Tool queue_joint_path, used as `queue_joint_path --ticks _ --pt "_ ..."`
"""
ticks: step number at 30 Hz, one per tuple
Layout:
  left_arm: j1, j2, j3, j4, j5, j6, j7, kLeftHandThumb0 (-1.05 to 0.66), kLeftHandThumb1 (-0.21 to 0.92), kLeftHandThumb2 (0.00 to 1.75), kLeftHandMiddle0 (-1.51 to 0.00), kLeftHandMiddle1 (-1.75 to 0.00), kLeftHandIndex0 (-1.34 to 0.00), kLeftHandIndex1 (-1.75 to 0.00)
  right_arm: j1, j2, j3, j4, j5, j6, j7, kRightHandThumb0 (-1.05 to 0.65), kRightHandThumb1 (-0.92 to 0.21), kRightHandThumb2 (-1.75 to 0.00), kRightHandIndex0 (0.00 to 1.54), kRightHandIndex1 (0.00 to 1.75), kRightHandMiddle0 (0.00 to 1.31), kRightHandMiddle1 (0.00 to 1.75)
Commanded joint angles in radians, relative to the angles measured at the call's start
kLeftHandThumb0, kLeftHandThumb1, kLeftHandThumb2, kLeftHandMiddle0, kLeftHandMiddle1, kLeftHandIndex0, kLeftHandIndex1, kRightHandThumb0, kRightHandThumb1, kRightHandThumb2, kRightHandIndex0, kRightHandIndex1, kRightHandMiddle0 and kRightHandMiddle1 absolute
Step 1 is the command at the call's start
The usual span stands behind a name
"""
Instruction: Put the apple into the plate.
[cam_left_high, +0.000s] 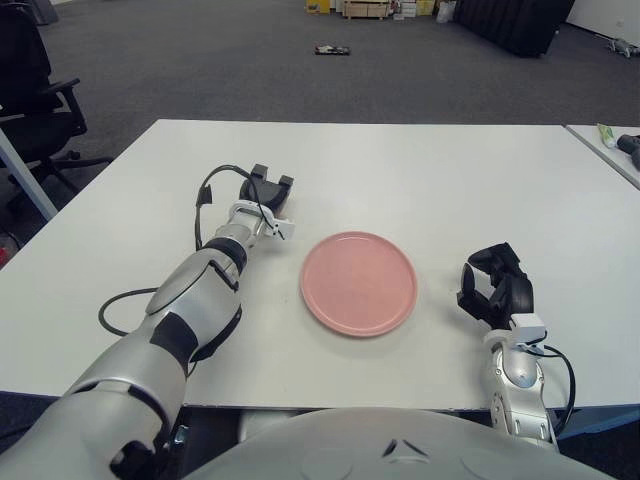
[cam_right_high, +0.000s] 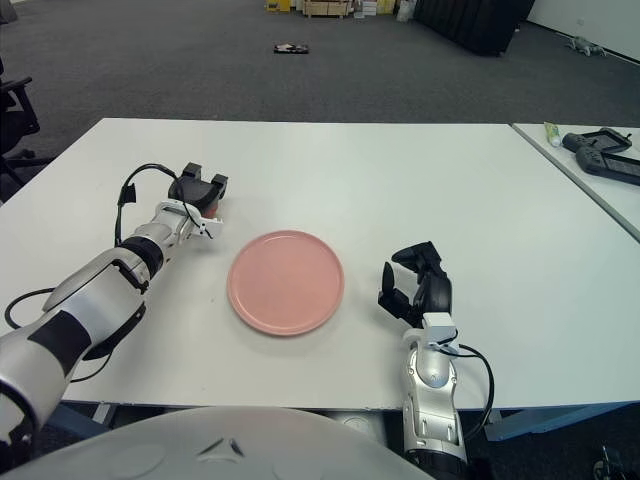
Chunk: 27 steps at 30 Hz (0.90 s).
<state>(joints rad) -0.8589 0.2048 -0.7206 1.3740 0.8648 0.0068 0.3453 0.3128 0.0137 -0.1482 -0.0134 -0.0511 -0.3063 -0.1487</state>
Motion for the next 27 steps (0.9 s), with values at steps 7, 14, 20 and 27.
queue_joint_path --ticks 7,14,20,27 --pt "0.041 -0.001 0.097 0.016 -0.09 0.003 -0.049 0.0 -0.04 1.61 -0.89 -1.4 -0.79 -1.75 -0.021 0.002 -0.006 -0.003 0.008 0.008 -0.006 -0.41 -0.56 -1.02 0.64 1.37 0.42 1.75" --pt "0.027 -0.006 0.197 0.005 -0.18 -0.004 -0.028 0.0 -0.11 1.65 -1.03 -1.3 -0.79 -1.75 -0.027 0.001 -0.008 0.004 0.012 0.008 -0.004 -0.41 -0.55 -1.03 0.64 1.38 0.43 1.75" --pt "0.001 0.0 0.26 -0.007 -0.237 -0.029 -0.012 0.0 -0.11 1.68 -1.03 -1.4 -0.74 -1.75 -0.034 0.001 -0.01 0.016 0.02 0.001 0.0 -0.41 -0.56 -1.02 0.63 1.38 0.42 1.75" --pt "-0.004 0.003 0.299 -0.007 -0.265 -0.041 0.014 0.0 -0.1 1.68 -1.02 -1.42 -0.73 -1.75 -0.045 0.0 -0.013 0.035 0.017 -0.01 -0.004 -0.4 -0.57 -1.0 0.63 1.37 0.41 1.75"
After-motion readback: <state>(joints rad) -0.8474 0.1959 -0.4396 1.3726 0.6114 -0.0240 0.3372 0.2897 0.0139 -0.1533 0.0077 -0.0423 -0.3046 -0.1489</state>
